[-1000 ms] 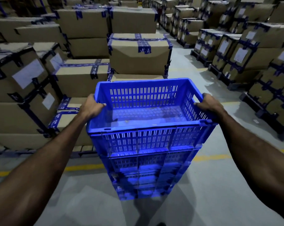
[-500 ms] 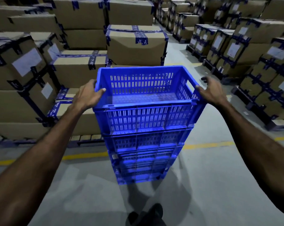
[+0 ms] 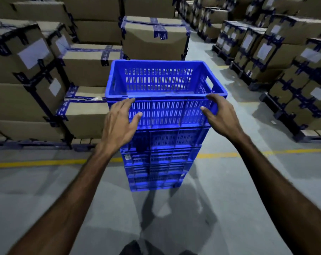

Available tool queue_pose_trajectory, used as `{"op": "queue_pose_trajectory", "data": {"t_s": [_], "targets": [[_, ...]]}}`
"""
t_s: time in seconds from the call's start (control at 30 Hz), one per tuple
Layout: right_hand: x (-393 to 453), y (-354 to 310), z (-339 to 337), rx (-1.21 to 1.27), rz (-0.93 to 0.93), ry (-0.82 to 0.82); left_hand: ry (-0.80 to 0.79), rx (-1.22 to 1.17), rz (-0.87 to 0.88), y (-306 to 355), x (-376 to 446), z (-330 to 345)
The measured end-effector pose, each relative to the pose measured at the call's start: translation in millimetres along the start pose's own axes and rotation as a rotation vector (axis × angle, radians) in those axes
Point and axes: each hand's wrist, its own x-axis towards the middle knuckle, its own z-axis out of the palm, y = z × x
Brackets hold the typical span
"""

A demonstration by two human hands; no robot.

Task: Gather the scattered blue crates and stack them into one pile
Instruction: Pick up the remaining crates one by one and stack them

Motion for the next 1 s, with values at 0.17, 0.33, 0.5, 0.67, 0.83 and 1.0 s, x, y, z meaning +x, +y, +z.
{"op": "queue_pose_trajectory", "data": {"t_s": [0.17,0.33,0.5,0.67,0.83,1.0], "targets": [[-40.6,-1.2,1.9,0.117,-0.052,-0.036,0.035,-0.023,-0.072,27.0,-60.7,15.7],[-88.0,10.8,5.3,0.197,-0.1,-0.112,0.058,-0.079,-0.202,55.5,-132.3,34.9],[-140.2,4.2,32.0,0.296,-0.142,-0.272,0.07,-0.037,-0.38,76.5,-217.9,22.2],[-195.2,-40.7,58.3,0.423,-0.205,-0.418,0.147,0.042,-0.536,79.0,-299.5,-12.8],[-258.1,-108.1,81.4,0.475,-0.288,-0.588,0.287,0.059,-0.72,63.1,-388.9,-50.2],[-324.1,-182.0,105.3,0.503,-0.385,-0.734,0.381,0.076,-0.911,41.4,-486.7,-96.8]]}}
